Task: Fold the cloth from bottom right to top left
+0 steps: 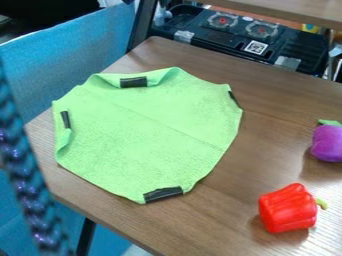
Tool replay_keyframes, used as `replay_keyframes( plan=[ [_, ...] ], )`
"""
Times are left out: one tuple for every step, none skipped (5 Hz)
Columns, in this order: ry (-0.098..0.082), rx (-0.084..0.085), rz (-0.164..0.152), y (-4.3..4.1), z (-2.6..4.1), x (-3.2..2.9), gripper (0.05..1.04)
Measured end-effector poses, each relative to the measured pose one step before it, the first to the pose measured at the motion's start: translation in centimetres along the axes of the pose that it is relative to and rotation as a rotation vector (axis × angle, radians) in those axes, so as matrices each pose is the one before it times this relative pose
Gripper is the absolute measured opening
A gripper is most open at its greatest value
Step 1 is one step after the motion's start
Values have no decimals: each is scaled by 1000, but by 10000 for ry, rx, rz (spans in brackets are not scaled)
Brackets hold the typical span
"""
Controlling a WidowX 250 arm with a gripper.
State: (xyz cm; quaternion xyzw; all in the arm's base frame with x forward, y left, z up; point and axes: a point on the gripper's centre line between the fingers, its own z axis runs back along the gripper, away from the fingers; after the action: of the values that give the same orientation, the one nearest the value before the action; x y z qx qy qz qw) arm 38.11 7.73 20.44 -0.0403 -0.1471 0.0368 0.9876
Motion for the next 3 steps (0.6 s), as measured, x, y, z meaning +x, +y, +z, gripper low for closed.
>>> replay_keyframes(
  plan=[
    [375,-61,56,145,-1377,-333,1001],
    [379,298,-286,353,-2068,-1540,1001],
    [-152,348,-536,-437,-54,-1393,1001]
  ],
)
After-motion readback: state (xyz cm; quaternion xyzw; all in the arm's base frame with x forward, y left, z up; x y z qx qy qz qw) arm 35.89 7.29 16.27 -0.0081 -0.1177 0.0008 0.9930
